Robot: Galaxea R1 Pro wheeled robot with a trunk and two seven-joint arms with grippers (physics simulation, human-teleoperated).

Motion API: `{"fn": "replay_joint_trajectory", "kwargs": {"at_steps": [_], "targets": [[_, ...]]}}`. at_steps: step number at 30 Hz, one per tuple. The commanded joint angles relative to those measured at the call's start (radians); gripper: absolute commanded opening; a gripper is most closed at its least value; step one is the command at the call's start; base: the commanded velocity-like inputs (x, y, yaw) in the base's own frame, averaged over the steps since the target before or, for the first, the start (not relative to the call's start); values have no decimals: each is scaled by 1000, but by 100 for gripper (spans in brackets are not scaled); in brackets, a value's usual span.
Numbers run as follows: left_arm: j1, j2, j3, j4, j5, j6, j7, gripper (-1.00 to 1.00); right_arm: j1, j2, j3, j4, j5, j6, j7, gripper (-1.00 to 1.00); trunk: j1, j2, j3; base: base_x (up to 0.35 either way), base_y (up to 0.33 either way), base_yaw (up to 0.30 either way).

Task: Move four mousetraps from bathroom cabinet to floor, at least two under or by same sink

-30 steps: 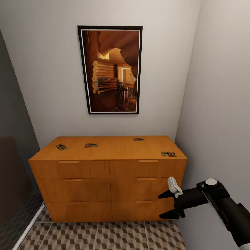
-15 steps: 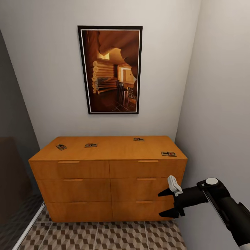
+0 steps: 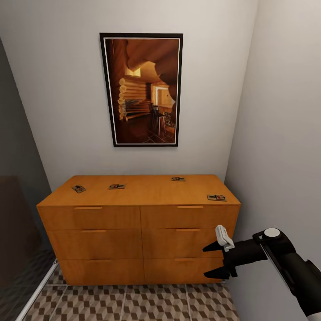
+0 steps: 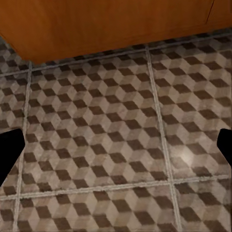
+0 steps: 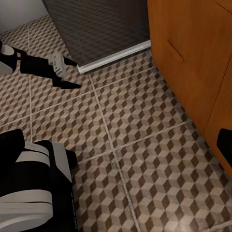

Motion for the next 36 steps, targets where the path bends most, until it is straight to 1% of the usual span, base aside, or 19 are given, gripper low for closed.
{"fn": "replay_joint_trajectory", "kwargs": {"at_steps": [1,2,4,9,15,23,36], "targets": [[-2,0,-4,4,2,20,-2,100,-1,-1,1,-1,5,11,5,100,0,-1,-1,0,0,0],[-2,0,-4,4,2,42,-3,100,-1,0,1,-1,5,11,5,100,0,-1,-1,0,0,0],[-2,-1,-4,4,1,62,-4,100,-1,-1,0,-1,5,10,5,100,0,-1,-1,0,0,0],[-2,-4,-5,4,1,78,-4,100,-1,-1,-1,-1,5,9,6,100,0,-1,-1,0,0,0],[-2,-10,-6,4,0,82,-4,100,-1,-2,-3,-1,2,8,8,100,0,-1,-1,0,0,0],[-2,-12,-6,4,0,82,-5,100,-1,-2,-25,-2,-1,9,22,100,0,-1,-1,0,0,0],[-2,-13,-5,4,0,82,-6,100,-1,-4,-26,-3,0,10,31,100,0,-1,-1,0,0,0]]}}
